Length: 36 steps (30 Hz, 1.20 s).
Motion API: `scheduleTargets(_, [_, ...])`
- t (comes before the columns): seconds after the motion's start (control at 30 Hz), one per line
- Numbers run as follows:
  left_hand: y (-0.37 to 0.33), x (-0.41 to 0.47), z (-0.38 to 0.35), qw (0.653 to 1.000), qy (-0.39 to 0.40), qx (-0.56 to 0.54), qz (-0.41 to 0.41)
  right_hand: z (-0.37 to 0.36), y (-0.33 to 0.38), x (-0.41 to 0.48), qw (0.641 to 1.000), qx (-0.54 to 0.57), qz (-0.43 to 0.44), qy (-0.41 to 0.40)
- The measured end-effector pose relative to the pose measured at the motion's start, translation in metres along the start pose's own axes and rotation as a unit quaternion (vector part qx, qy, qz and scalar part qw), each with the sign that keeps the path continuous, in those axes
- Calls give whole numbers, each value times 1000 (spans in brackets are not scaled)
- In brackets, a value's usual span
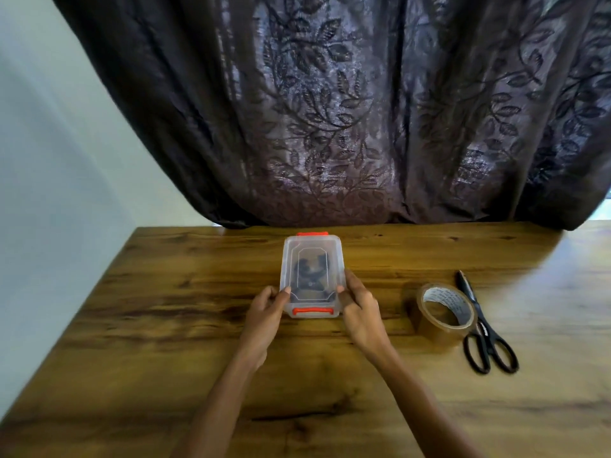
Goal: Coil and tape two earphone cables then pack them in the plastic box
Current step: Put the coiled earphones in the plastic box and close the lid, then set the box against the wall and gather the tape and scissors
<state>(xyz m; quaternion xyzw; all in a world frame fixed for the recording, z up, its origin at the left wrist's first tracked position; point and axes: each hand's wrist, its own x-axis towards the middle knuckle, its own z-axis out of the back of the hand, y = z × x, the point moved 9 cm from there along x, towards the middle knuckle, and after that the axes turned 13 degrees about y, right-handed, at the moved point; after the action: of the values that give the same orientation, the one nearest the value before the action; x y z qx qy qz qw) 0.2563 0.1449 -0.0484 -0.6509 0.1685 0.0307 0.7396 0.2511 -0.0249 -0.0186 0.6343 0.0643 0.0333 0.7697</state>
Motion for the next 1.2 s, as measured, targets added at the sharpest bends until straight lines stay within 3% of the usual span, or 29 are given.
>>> scheduleTargets(0.27, [15,-50,166,988,-154,19,11,-158,23,34,992,-3,6,123])
scheduleTargets(0.5, [37,-94,274,956,-281,-80,28,-285,40,58,985,-13,-12,174])
scheduleTargets(0.8, [61,-108,318,940,-331,-82,30,-357,30,75,979,-31,-43,195])
scheduleTargets(1.2, [82,-111,322,904,-383,-177,63,-379,38,78,976,-74,-43,203])
